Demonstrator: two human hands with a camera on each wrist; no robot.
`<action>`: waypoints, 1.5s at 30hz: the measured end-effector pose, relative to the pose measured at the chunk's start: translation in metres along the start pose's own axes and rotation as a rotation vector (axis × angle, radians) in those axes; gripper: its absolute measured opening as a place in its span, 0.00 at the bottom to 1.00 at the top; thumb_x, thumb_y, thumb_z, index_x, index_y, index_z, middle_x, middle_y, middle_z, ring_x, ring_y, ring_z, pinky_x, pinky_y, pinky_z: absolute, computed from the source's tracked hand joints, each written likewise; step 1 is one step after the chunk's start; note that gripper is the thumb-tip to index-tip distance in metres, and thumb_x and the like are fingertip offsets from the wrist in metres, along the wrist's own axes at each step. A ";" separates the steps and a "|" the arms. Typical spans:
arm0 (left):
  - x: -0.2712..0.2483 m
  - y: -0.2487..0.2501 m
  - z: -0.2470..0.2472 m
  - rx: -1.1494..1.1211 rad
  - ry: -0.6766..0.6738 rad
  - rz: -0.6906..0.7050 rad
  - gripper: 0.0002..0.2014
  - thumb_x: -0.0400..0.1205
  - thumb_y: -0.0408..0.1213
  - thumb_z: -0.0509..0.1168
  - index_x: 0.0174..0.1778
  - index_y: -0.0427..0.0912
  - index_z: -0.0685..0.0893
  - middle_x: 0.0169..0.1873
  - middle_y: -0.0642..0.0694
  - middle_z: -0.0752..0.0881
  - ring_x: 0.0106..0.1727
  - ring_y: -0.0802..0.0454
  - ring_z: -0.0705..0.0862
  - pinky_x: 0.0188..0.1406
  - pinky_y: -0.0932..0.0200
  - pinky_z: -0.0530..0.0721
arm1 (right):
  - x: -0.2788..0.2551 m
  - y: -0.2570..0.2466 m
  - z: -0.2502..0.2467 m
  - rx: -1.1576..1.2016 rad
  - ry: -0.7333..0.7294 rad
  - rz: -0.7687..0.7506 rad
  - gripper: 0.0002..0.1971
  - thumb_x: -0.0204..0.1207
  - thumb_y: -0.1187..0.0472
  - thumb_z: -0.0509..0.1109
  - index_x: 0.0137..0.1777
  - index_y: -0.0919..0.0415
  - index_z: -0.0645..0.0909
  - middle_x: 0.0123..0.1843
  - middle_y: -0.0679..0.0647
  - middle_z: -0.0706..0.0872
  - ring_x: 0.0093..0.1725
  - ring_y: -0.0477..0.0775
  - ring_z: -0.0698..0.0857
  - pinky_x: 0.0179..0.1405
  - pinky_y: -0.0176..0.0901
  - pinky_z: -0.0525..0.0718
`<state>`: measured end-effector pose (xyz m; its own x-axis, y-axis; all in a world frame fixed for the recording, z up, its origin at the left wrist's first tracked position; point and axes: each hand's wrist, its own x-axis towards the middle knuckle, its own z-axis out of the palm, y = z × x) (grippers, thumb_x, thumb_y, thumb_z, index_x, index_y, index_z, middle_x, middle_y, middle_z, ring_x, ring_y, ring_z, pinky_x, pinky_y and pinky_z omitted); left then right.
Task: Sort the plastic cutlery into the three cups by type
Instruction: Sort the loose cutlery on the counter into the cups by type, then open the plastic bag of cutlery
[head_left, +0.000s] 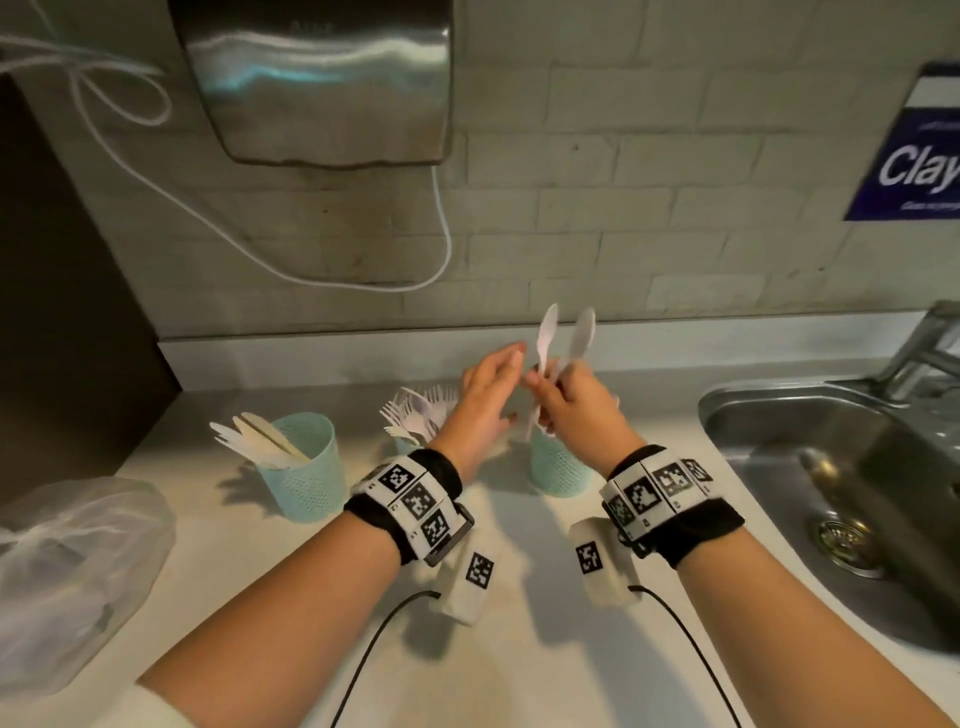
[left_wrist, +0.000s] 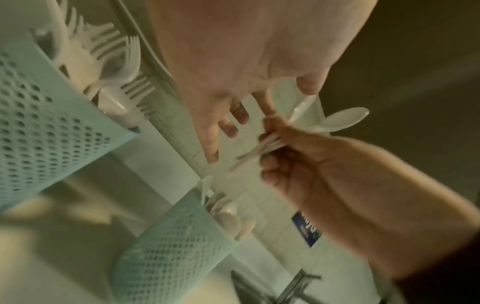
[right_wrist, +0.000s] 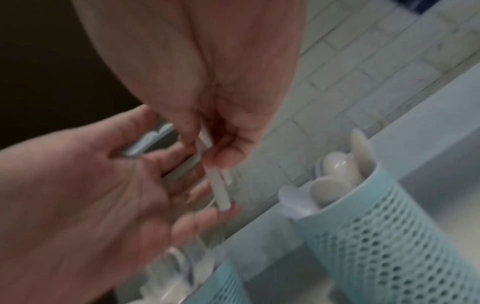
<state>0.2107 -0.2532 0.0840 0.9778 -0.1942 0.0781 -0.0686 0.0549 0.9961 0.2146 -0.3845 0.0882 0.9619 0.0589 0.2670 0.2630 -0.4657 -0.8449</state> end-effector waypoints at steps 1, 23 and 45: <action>0.002 -0.007 0.005 0.090 0.017 0.020 0.20 0.85 0.53 0.55 0.70 0.51 0.76 0.68 0.46 0.70 0.69 0.53 0.75 0.62 0.55 0.80 | 0.005 0.007 -0.010 0.037 0.092 0.015 0.14 0.83 0.58 0.63 0.53 0.72 0.77 0.38 0.57 0.80 0.28 0.41 0.80 0.31 0.34 0.79; 0.010 -0.056 0.022 0.980 -0.016 0.126 0.07 0.78 0.52 0.68 0.48 0.57 0.82 0.59 0.57 0.75 0.64 0.58 0.72 0.56 0.62 0.70 | 0.001 0.077 -0.022 -0.611 0.020 -0.128 0.24 0.84 0.59 0.57 0.81 0.53 0.62 0.82 0.53 0.66 0.82 0.55 0.61 0.81 0.59 0.60; -0.183 -0.011 -0.288 1.080 0.827 -0.194 0.11 0.82 0.33 0.61 0.55 0.51 0.83 0.55 0.45 0.82 0.59 0.45 0.78 0.63 0.48 0.77 | -0.055 -0.091 0.252 -0.104 -0.584 -0.408 0.13 0.81 0.64 0.62 0.60 0.58 0.84 0.55 0.55 0.85 0.51 0.50 0.81 0.57 0.37 0.77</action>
<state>0.0895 0.0641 0.0470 0.7951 0.5441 0.2677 0.3351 -0.7622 0.5538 0.1567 -0.1226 0.0335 0.6793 0.6949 0.2361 0.6293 -0.3859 -0.6746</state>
